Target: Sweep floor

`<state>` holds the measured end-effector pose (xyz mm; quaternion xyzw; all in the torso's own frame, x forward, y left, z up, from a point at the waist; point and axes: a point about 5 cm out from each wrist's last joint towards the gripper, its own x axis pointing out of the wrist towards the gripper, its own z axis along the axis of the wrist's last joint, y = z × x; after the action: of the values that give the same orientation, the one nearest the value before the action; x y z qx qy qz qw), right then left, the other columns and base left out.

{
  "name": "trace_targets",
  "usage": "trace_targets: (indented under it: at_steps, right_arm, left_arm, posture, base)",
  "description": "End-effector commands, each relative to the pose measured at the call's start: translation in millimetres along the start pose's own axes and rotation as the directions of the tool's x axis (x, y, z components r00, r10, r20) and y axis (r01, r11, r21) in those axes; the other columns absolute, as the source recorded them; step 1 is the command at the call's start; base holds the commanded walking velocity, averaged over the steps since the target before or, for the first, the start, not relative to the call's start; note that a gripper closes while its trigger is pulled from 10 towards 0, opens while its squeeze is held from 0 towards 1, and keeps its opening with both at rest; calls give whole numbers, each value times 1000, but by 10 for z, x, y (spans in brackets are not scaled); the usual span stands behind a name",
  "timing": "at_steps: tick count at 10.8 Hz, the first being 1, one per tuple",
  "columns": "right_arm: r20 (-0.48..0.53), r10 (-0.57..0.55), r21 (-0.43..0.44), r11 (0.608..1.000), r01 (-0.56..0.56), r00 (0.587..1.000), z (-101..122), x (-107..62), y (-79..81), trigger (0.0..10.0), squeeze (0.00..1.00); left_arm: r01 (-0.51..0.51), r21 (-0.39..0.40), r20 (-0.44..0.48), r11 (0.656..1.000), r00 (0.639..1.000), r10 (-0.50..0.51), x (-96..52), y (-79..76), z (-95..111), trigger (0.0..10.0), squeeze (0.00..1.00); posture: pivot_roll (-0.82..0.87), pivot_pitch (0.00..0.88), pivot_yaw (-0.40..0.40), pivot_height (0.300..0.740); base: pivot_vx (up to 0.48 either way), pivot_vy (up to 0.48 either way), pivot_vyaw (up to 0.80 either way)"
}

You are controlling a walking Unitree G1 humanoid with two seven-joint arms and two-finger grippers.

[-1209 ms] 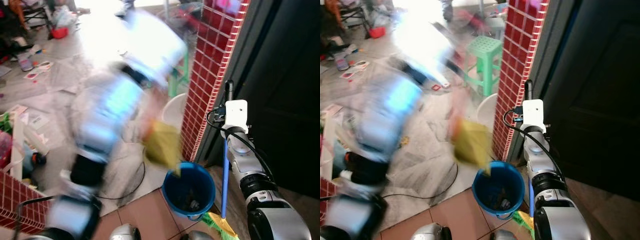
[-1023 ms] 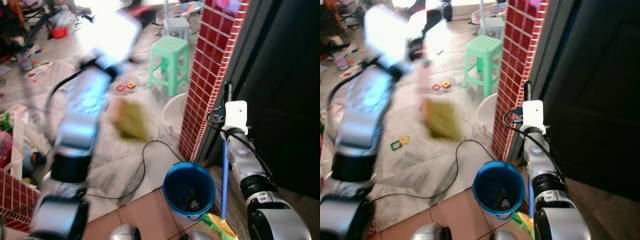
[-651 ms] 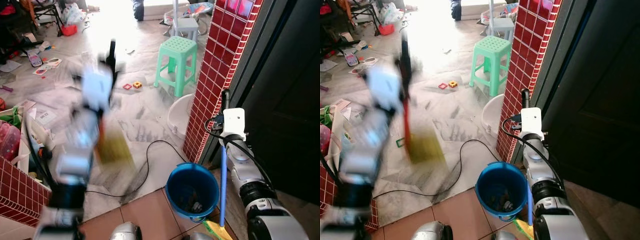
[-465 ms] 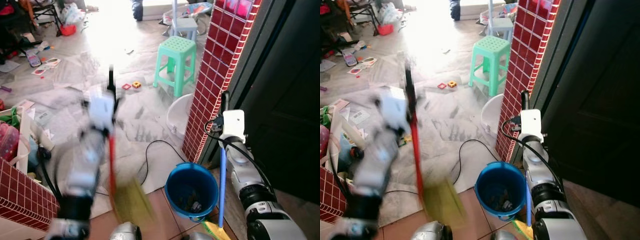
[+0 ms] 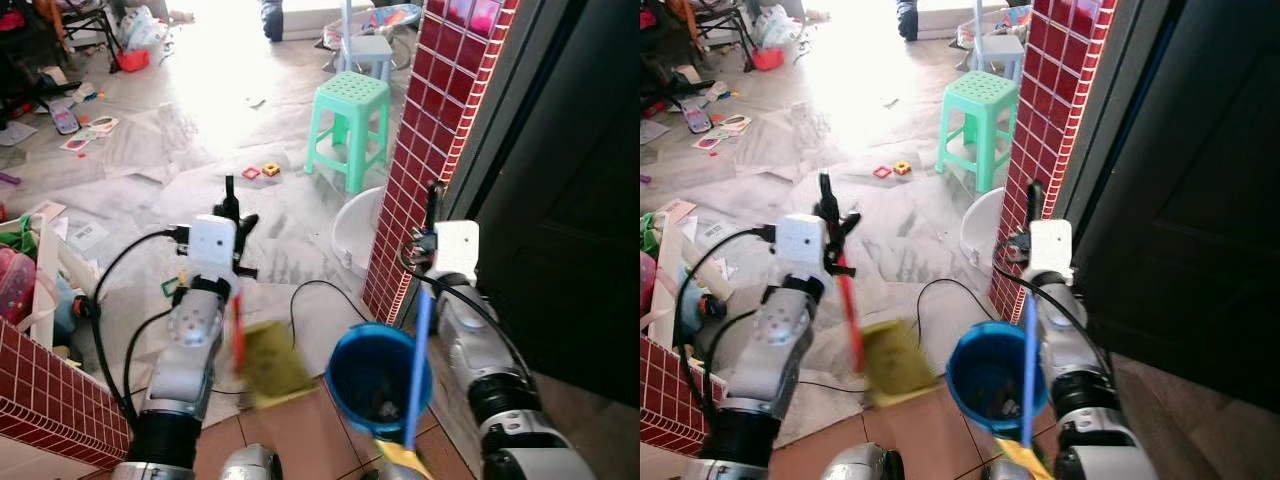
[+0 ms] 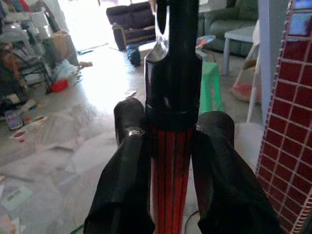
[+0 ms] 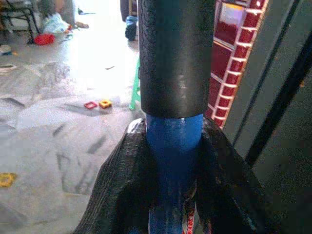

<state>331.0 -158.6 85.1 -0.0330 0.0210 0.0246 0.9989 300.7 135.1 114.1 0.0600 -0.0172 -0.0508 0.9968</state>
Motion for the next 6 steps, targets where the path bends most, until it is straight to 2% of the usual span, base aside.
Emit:
trace_targets:
  at_steps: [1, 6]
  right_arm:
    - [66, 11, 35, 999, -14, 998, 159, 50, 43, 10000, 0]
    - [85, 73, 74, 994, -79, 994, 191, 20, 86, 10000, 0]
  left_arm:
    - [10, 6, 54, 1000, 998, -11, 27, 1, 110, 10000, 0]
    - [23, -11, 60, 1000, 998, -22, 44, -51, 126, 10000, 0]
  posture:
    - [-30, 15, 31, 740]
    - [-38, 21, 34, 740]
  base:
    - [-244, 0, 0]
    - [-290, 0, 0]
